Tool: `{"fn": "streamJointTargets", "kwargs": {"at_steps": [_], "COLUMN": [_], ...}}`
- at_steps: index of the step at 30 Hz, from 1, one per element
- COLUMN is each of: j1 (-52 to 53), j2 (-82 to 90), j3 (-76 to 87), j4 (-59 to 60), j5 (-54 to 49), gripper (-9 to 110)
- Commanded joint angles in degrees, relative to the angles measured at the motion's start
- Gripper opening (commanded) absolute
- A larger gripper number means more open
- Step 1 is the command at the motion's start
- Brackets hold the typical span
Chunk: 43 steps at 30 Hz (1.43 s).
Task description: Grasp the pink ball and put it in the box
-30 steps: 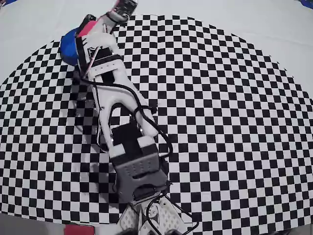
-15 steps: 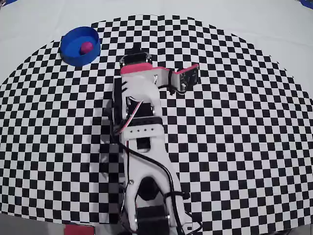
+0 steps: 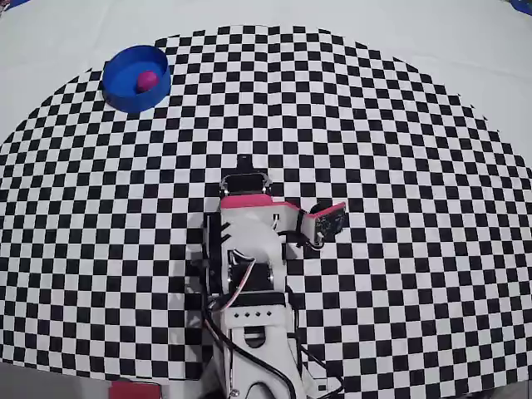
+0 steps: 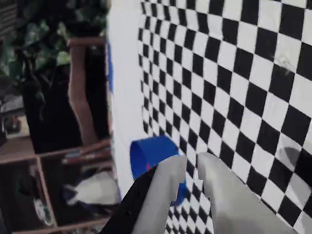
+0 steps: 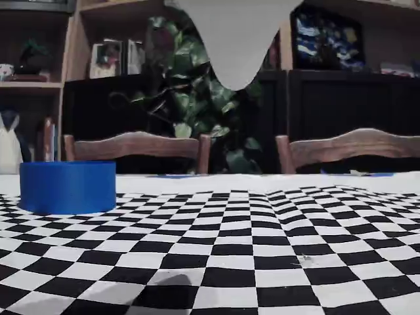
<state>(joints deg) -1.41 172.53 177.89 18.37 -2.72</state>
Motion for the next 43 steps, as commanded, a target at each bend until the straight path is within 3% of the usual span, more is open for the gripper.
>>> {"fn": "streamJointTargets", "kwargs": {"at_steps": [1, 12, 43], "j1": [-0.26, 0.35, 0.44], "j2": [5.19, 13.8, 13.8], "j3": [0.44, 0.44, 0.44], "j4": [7.56, 27.6, 27.69], "j5": [0.62, -0.09, -0.09], "gripper": [0, 0, 0]}}
